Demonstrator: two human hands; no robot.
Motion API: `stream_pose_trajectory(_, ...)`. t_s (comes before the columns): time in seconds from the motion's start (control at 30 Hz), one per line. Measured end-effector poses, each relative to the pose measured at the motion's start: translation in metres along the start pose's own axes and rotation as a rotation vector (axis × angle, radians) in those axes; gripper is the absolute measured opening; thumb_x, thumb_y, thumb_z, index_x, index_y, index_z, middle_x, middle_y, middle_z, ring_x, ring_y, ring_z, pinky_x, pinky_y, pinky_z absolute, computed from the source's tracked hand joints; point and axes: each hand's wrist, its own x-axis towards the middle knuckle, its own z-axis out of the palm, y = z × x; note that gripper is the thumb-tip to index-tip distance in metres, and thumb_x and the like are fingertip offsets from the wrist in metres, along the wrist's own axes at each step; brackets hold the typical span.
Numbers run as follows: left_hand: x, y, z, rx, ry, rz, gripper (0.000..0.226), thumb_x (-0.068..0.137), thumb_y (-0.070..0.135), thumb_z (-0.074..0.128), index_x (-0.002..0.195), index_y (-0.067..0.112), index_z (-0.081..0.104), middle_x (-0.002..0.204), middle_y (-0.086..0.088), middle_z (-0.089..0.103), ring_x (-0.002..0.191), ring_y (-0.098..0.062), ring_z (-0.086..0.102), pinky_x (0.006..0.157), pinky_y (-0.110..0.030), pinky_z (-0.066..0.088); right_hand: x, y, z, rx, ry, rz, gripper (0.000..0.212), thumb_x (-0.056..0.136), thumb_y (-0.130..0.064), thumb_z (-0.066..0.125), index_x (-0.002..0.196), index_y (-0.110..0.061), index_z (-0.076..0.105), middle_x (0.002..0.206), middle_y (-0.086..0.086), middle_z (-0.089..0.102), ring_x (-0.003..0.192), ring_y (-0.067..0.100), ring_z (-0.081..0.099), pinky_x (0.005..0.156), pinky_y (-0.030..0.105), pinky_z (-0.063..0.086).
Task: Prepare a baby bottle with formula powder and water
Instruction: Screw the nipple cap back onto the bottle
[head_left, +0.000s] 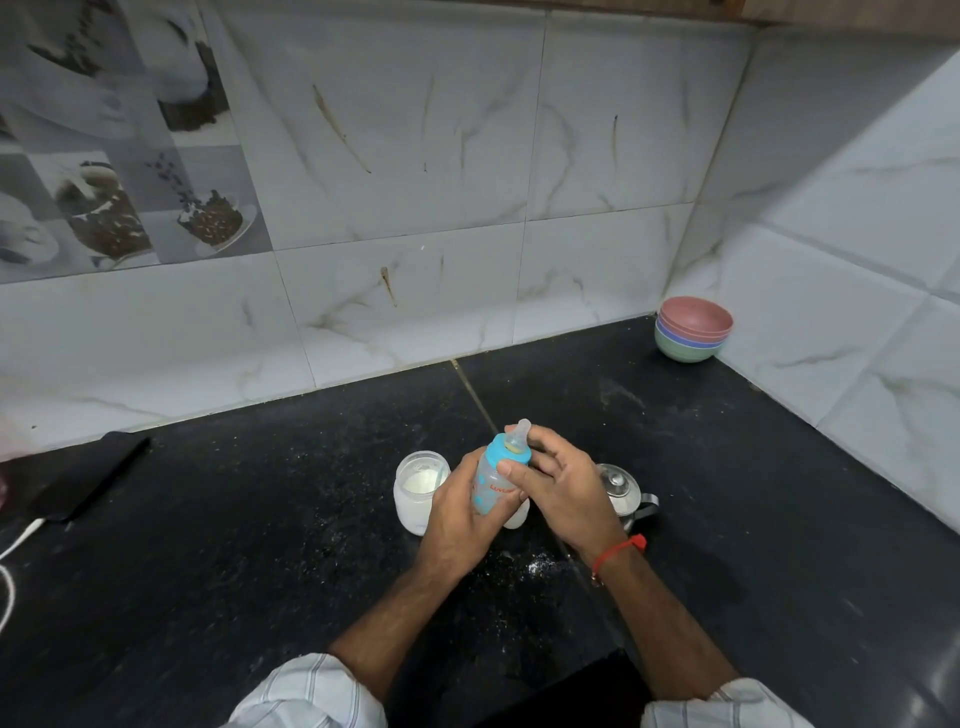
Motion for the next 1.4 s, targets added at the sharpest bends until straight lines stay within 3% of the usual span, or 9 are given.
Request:
stream_pose_trajectory(0.2, 0.001, 0.005, 0.0, -0.001, -0.027, 0.032, 0.048, 0.088, 0.047, 0.075, 0.131, 0.049, 0.055, 0.12, 0.02, 0.07, 0.11, -0.009, 0.069, 0.087, -0.019, 0.054, -0.004, -0.001, 0.011, -0.091, 0.131, -0.08, 0.05, 0.074, -0.039, 0.089, 0.113, -0.032, 0.059, 0.112, -0.002, 0.072, 0.109, 0.019, 0.074, 0.084, 0.036, 0.064)
stream_pose_trajectory(0.33, 0.005, 0.006, -0.002, -0.021, -0.021, 0.012, 0.055, 0.088, 0.057, 0.072, 0.137, 0.035, 0.059, 0.117, 0.016, 0.072, 0.106, -0.009, 0.07, 0.084, -0.02, 0.056, -0.006, -0.003, 0.007, 0.017, 0.001, -0.091, 0.063, 0.087, -0.032, 0.076, 0.143, -0.039, 0.049, 0.139, -0.012, 0.065, 0.132, 0.012, 0.062, 0.098, 0.032, 0.059)
stream_pose_trajectory(0.5, 0.007, 0.008, -0.003, 0.026, -0.047, 0.062, 0.056, 0.087, 0.048, 0.075, 0.138, 0.03, 0.059, 0.126, 0.017, 0.069, 0.116, -0.007, 0.067, 0.093, -0.02, 0.054, -0.002, -0.008, 0.01, -0.07, 0.142, -0.112, 0.072, 0.069, -0.037, 0.092, 0.13, -0.045, 0.053, 0.114, -0.003, 0.065, 0.112, 0.012, 0.068, 0.094, 0.047, 0.062)
stream_pose_trajectory(0.6, 0.007, 0.009, -0.002, 0.033, -0.04, 0.076, 0.051, 0.089, 0.045, 0.075, 0.136, 0.035, 0.059, 0.126, 0.02, 0.069, 0.117, -0.006, 0.067, 0.093, -0.016, 0.052, -0.004, -0.008, 0.007, -0.085, 0.041, -0.137, 0.076, 0.08, -0.035, 0.086, 0.142, -0.047, 0.043, 0.126, -0.01, 0.063, 0.121, 0.013, 0.064, 0.098, 0.039, 0.06)
stream_pose_trajectory(0.67, 0.009, 0.011, -0.003, 0.021, -0.024, 0.051, 0.048, 0.088, 0.042, 0.076, 0.133, 0.043, 0.058, 0.121, 0.021, 0.07, 0.111, -0.006, 0.069, 0.087, -0.015, 0.052, -0.006, -0.006, 0.004, -0.055, -0.034, -0.14, 0.074, 0.09, -0.028, 0.076, 0.15, -0.047, 0.038, 0.145, -0.012, 0.061, 0.134, 0.016, 0.06, 0.105, 0.038, 0.056)
stream_pose_trajectory(0.77, 0.012, 0.009, -0.005, -0.023, 0.008, 0.013, 0.052, 0.086, 0.05, 0.076, 0.132, 0.036, 0.06, 0.116, 0.017, 0.073, 0.106, -0.007, 0.071, 0.085, -0.02, 0.055, -0.009, -0.004, 0.003, 0.023, -0.026, -0.149, 0.067, 0.095, -0.015, 0.068, 0.152, -0.041, 0.042, 0.147, -0.003, 0.064, 0.137, 0.021, 0.061, 0.109, 0.04, 0.053)
stream_pose_trajectory(0.97, 0.01, 0.009, -0.006, 0.011, -0.054, 0.072, 0.06, 0.084, 0.057, 0.081, 0.135, 0.031, 0.06, 0.118, 0.014, 0.071, 0.109, -0.011, 0.069, 0.09, -0.028, 0.058, -0.011, -0.008, -0.004, -0.015, 0.229, -0.237, 0.035, 0.091, -0.006, 0.059, 0.122, -0.022, 0.058, 0.106, -0.004, 0.074, 0.103, 0.009, 0.068, 0.09, 0.026, 0.056)
stream_pose_trajectory(1.17, 0.006, 0.016, 0.002, -0.038, -0.078, 0.082, 0.048, 0.084, 0.071, 0.072, 0.127, 0.059, 0.054, 0.113, 0.022, 0.072, 0.102, -0.007, 0.071, 0.079, -0.016, 0.055, -0.009, -0.017, -0.005, -0.059, 0.019, -0.142, 0.05, 0.095, -0.01, 0.072, 0.141, -0.019, 0.054, 0.129, 0.008, 0.072, 0.123, 0.026, 0.069, 0.102, 0.045, 0.058)
stream_pose_trajectory(1.4, 0.011, 0.01, -0.004, -0.104, -0.214, 0.026, 0.046, 0.087, 0.066, 0.074, 0.126, 0.051, 0.058, 0.11, 0.014, 0.072, 0.097, -0.012, 0.071, 0.082, -0.026, 0.057, -0.006, -0.03, -0.008, 0.058, -0.014, -0.086, 0.036, 0.104, -0.013, 0.06, 0.139, -0.006, 0.058, 0.121, 0.012, 0.076, 0.113, 0.021, 0.072, 0.095, 0.034, 0.06)
